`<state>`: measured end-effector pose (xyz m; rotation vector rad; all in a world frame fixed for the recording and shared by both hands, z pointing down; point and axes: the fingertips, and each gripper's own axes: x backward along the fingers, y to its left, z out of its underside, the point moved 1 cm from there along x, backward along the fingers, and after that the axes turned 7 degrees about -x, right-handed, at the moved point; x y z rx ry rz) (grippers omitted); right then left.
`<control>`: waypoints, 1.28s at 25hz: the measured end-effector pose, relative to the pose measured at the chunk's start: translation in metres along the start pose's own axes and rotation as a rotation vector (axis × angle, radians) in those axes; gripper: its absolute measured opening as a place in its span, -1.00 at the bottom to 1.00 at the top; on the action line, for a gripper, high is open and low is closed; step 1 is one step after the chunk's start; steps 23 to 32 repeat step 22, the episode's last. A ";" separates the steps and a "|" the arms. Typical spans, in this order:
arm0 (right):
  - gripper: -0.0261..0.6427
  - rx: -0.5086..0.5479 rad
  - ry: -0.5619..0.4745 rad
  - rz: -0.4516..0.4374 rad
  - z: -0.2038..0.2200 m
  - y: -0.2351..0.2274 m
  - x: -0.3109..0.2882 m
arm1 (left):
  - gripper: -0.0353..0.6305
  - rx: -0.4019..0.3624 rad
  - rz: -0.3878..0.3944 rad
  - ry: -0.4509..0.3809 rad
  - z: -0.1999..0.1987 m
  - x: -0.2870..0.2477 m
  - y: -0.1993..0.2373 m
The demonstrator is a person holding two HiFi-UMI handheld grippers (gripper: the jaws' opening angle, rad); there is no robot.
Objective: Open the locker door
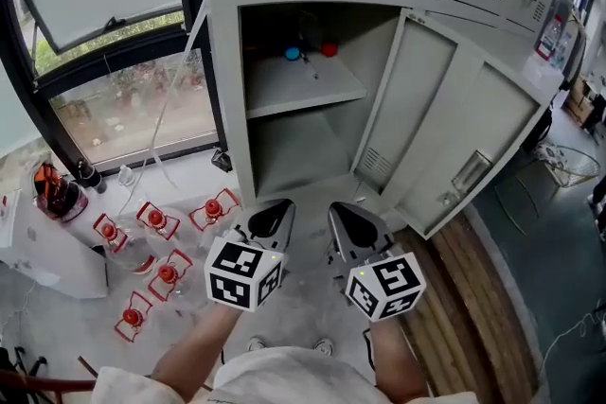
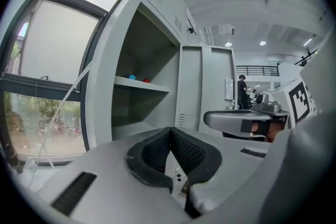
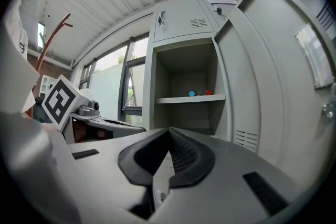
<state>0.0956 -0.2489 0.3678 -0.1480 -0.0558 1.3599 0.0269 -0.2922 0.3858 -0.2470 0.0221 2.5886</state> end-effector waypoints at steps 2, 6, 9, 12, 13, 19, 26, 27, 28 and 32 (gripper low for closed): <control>-0.91 0.001 0.001 -0.011 0.000 0.001 -0.003 | -0.88 0.003 -0.017 0.002 0.001 0.002 0.003; -0.91 -0.003 -0.005 -0.022 0.000 -0.001 -0.004 | -0.88 0.004 -0.038 0.004 0.002 0.002 0.006; -0.91 -0.006 -0.008 -0.027 -0.001 -0.004 -0.003 | -0.88 0.001 -0.041 0.010 0.002 0.001 0.005; -0.91 -0.009 -0.008 -0.029 -0.001 -0.005 -0.001 | -0.88 -0.001 -0.041 0.015 0.003 0.000 0.002; -0.91 -0.010 -0.010 -0.028 -0.001 -0.006 0.000 | -0.88 -0.002 -0.041 0.016 0.003 0.000 0.002; -0.91 -0.011 -0.024 -0.023 -0.006 -0.012 0.005 | -0.88 -0.012 -0.032 0.017 -0.001 -0.007 -0.004; -0.91 -0.012 -0.026 -0.021 -0.005 -0.014 0.008 | -0.88 -0.018 -0.020 0.022 0.000 -0.010 -0.009; -0.91 -0.012 -0.026 -0.021 -0.005 -0.014 0.008 | -0.88 -0.018 -0.020 0.022 0.000 -0.010 -0.009; -0.91 -0.012 -0.026 -0.021 -0.005 -0.014 0.008 | -0.88 -0.018 -0.020 0.022 0.000 -0.010 -0.009; -0.91 -0.012 -0.026 -0.021 -0.005 -0.014 0.008 | -0.88 -0.018 -0.020 0.022 0.000 -0.010 -0.009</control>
